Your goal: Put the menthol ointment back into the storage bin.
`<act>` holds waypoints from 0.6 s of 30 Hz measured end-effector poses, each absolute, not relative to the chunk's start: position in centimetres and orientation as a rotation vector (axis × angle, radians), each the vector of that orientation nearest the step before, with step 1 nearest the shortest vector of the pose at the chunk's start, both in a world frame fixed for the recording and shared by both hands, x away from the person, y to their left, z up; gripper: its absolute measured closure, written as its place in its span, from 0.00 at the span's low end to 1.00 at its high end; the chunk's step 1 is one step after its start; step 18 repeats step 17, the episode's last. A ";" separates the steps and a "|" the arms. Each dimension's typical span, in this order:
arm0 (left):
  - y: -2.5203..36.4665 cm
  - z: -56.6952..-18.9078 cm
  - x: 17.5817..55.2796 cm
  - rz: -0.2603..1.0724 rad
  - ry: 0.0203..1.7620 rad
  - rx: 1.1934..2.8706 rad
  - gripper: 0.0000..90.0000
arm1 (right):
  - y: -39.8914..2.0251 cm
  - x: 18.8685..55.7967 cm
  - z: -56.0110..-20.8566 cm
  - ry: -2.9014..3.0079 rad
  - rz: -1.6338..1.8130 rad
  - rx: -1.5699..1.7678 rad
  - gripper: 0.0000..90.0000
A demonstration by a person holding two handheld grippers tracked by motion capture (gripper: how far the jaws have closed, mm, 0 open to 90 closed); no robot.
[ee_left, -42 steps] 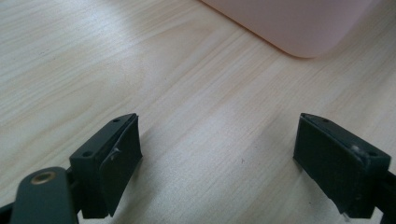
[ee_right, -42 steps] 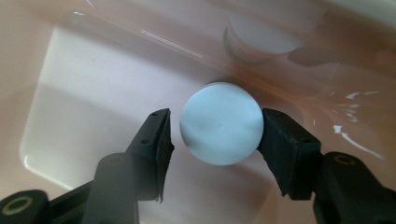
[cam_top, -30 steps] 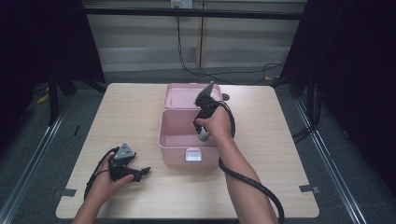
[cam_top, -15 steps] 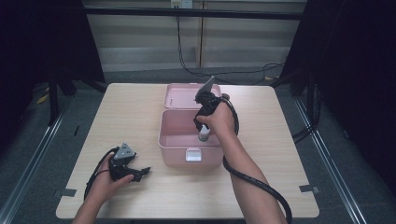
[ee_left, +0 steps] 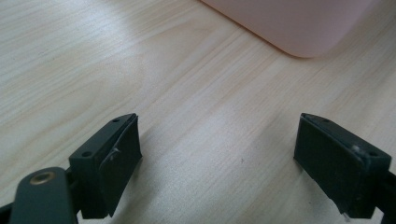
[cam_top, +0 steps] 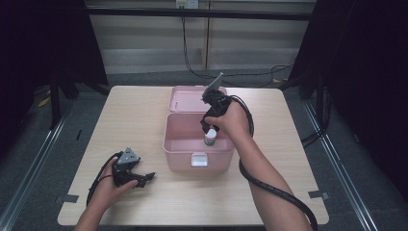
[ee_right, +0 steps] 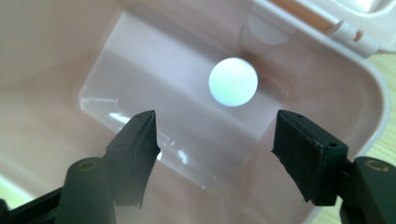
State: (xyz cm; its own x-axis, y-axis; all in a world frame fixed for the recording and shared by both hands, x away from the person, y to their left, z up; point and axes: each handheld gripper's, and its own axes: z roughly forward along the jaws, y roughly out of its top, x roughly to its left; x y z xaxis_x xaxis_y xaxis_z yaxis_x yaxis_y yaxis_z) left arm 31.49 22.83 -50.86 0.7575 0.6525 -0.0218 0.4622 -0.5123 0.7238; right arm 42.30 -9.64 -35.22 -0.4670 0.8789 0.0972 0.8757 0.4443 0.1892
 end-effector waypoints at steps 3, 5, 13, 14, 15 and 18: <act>22.8 -50.9 31.5 0.327 0.830 2.204 0.16 | -9.9 41.9 -34.7 2.680 0.353 1.579 0.32; 22.8 -50.9 31.5 0.327 0.829 2.205 0.16 | -10.1 41.6 -34.4 2.695 0.362 1.556 0.31; 22.8 -50.9 31.5 0.327 0.829 2.205 0.16 | -11.4 40.4 -32.9 2.731 0.362 1.501 0.29; 22.8 -50.9 31.5 0.327 0.829 2.205 0.16 | -11.6 40.2 -32.7 2.733 0.374 1.498 0.29; 22.8 -50.9 31.5 0.327 0.829 2.205 0.16 | -11.8 40.1 -32.5 2.735 0.373 1.491 0.29; 22.8 -50.9 31.5 0.325 0.830 2.204 0.16 | -12.3 39.7 -32.1 2.734 0.361 1.476 0.28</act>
